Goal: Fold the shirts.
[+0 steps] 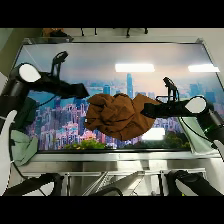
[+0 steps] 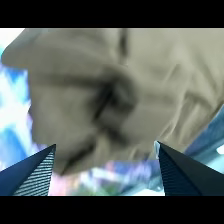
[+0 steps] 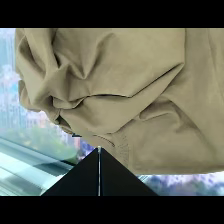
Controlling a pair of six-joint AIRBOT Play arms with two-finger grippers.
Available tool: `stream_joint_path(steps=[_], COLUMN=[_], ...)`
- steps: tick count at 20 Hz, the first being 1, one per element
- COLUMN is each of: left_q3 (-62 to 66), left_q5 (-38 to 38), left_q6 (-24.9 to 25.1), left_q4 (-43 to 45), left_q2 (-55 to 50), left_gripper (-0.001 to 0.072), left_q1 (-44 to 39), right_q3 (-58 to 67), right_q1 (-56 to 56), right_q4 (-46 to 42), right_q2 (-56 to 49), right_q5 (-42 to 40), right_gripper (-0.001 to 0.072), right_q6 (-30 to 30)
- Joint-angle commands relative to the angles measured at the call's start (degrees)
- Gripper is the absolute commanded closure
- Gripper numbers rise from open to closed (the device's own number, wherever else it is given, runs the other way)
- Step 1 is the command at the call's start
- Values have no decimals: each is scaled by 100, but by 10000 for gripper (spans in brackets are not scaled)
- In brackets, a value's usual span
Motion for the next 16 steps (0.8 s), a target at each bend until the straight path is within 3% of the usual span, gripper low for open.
stream_joint_path(steps=[1,2,3,4,5,9,12,16], left_q3=[-1360,-2020,-2614,-3187,-3620,-4253,-4002,-3563], left_q5=[-369,-50,319,748,1139,2201,2074,2076], left_q6=[9,24,26,59,70,824,1311,1379], left_q4=[-15,-22,-28,-57,-87,-1134,-1567,-1554], left_q2=[822,1097,1305,1475,1565,1231,474,-323], left_gripper=[19,20,20,19,20,20,20,20], left_q1=[748,815,831,831,831,885,780,459], right_q3=[0,0,0,-2,-2,-149,-837,-1674], right_q1=[-9,-46,-146,-306,-540,-1749,-2291,-2100], right_q4=[-636,-953,-1202,-1429,-1633,-1773,-785,391], right_q2=[0,0,-2,-4,-4,-94,-258,-769], right_q5=[-105,-70,61,240,498,1102,1038,111], right_gripper=[681,677,587,365,329,345,346,345], right_q6=[11,74,140,208,291,238,-273,-822])
